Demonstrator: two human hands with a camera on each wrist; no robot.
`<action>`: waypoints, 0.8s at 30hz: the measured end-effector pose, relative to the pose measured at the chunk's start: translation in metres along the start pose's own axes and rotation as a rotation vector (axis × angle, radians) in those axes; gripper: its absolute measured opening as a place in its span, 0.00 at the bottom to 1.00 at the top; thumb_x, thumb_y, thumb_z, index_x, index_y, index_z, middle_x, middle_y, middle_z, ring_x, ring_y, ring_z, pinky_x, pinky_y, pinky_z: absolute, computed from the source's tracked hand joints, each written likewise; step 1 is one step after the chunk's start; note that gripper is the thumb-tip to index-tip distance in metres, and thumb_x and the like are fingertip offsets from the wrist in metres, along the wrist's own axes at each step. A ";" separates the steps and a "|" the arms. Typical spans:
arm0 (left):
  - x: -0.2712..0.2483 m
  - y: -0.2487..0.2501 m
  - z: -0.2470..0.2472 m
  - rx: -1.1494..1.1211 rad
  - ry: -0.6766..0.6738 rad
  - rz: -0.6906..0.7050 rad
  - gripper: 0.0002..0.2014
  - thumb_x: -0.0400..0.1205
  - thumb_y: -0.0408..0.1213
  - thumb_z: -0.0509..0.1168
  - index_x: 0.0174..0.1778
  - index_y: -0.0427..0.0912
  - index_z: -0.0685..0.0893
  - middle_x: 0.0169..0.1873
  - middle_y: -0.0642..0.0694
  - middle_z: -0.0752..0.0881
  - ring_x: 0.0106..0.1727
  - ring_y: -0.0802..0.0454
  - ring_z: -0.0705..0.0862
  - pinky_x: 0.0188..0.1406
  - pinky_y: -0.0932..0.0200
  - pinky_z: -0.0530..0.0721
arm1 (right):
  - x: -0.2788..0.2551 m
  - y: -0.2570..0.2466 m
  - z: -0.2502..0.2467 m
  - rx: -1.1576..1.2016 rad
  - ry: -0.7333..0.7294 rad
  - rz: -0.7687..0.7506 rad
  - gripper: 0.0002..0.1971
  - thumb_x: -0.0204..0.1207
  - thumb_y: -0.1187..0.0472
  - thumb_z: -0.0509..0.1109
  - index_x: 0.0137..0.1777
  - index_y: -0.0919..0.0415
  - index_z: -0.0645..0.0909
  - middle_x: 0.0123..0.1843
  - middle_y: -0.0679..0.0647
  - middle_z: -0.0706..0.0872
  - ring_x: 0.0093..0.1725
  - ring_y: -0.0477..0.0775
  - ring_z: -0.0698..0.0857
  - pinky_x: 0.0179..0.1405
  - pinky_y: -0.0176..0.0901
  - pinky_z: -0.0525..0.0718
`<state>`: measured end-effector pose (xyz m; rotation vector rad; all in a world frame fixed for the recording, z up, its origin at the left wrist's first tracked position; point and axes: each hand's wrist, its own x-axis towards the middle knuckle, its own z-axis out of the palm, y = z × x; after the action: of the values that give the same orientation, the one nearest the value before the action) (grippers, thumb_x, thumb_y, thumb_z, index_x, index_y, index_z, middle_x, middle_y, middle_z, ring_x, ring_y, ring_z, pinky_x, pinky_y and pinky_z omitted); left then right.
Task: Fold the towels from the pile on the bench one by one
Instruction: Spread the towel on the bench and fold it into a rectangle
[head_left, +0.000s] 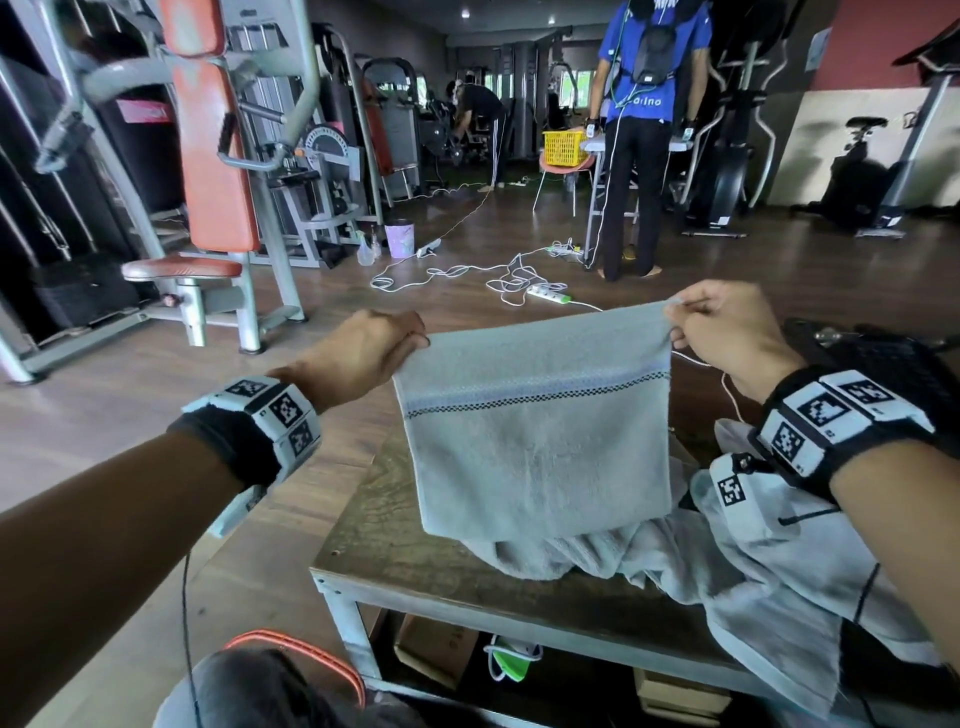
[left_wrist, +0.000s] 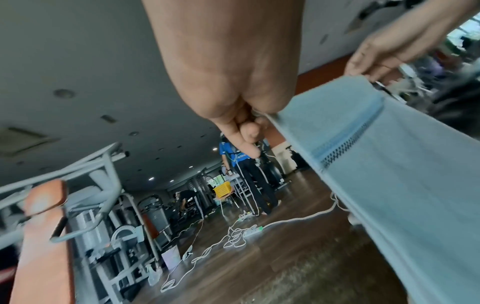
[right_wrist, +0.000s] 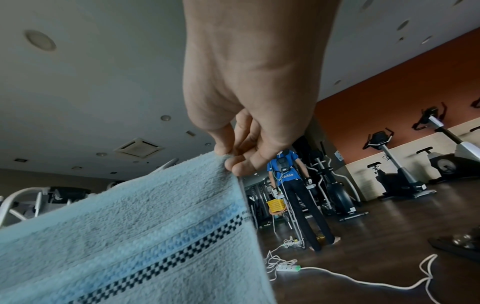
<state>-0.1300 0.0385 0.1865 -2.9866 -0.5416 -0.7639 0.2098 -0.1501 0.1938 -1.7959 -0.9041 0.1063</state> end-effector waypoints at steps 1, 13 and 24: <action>0.008 -0.003 0.000 0.010 0.035 -0.052 0.17 0.87 0.48 0.57 0.46 0.38 0.83 0.35 0.40 0.88 0.37 0.38 0.86 0.38 0.52 0.82 | 0.006 -0.002 0.001 -0.012 -0.008 0.010 0.04 0.80 0.67 0.72 0.44 0.60 0.86 0.38 0.58 0.90 0.34 0.50 0.89 0.46 0.48 0.91; 0.047 0.019 0.002 0.023 0.161 0.002 0.12 0.78 0.38 0.75 0.42 0.31 0.87 0.30 0.37 0.85 0.29 0.45 0.79 0.32 0.61 0.73 | 0.005 0.019 -0.040 0.199 0.088 -0.008 0.04 0.83 0.69 0.70 0.54 0.64 0.84 0.48 0.60 0.88 0.46 0.51 0.92 0.52 0.43 0.91; -0.080 0.064 0.097 -0.263 -0.249 -0.049 0.08 0.79 0.41 0.72 0.40 0.41 0.91 0.32 0.59 0.84 0.30 0.71 0.78 0.33 0.71 0.76 | -0.124 0.127 -0.069 -0.283 -0.664 0.230 0.01 0.80 0.65 0.73 0.48 0.61 0.87 0.42 0.57 0.92 0.42 0.51 0.88 0.44 0.41 0.83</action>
<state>-0.1299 -0.0383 0.0686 -3.3512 -0.5636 -0.5028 0.2218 -0.2982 0.0743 -2.1676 -1.2092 0.7931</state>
